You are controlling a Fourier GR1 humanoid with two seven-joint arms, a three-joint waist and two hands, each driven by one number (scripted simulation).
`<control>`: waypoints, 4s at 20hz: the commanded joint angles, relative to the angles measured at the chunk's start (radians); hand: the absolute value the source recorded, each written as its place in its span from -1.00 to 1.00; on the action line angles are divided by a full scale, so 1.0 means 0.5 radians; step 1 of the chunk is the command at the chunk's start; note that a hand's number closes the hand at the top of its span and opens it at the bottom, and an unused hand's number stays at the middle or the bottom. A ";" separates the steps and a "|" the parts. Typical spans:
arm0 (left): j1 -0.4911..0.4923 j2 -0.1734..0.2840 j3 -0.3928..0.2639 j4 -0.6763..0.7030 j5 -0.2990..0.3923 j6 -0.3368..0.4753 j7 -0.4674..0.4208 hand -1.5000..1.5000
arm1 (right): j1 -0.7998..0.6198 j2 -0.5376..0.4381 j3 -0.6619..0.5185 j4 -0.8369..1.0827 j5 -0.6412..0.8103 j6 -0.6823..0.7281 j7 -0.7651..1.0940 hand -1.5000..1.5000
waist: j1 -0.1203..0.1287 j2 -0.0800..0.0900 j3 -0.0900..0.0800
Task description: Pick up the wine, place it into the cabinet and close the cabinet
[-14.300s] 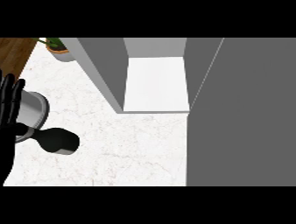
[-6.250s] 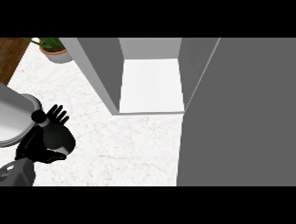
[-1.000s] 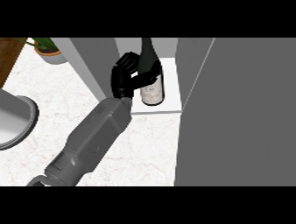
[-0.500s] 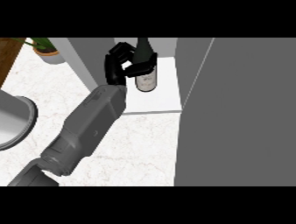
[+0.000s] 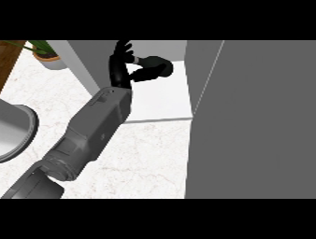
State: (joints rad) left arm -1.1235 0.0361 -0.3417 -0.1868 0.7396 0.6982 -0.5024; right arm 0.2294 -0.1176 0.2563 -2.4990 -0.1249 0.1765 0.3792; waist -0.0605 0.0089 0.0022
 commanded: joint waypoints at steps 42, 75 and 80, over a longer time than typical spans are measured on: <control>0.578 -0.048 -0.052 -1.020 -0.215 -0.360 -0.186 -1.00 | 0.231 0.008 0.056 -0.447 -0.092 -0.073 0.189 -1.00 | 0.164 -0.054 -0.005; 2.389 0.625 -0.639 -3.366 -0.539 -0.091 0.070 -1.00 | 0.203 -0.313 0.646 -0.456 -0.159 0.253 0.373 1.00 | 0.137 -0.038 -0.006; 2.702 0.772 -0.634 -3.506 -0.512 -0.216 -0.079 -1.00 | 0.038 -0.191 0.962 -0.394 0.101 0.187 0.429 1.00 | 0.150 -0.042 -0.011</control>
State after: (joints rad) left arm 0.1221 0.3607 -0.6600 -1.8795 0.4805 0.6255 -0.4999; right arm 0.2560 -0.2275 0.5741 -2.5086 -0.0960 0.2776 0.4951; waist 0.0110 -0.0099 -0.0018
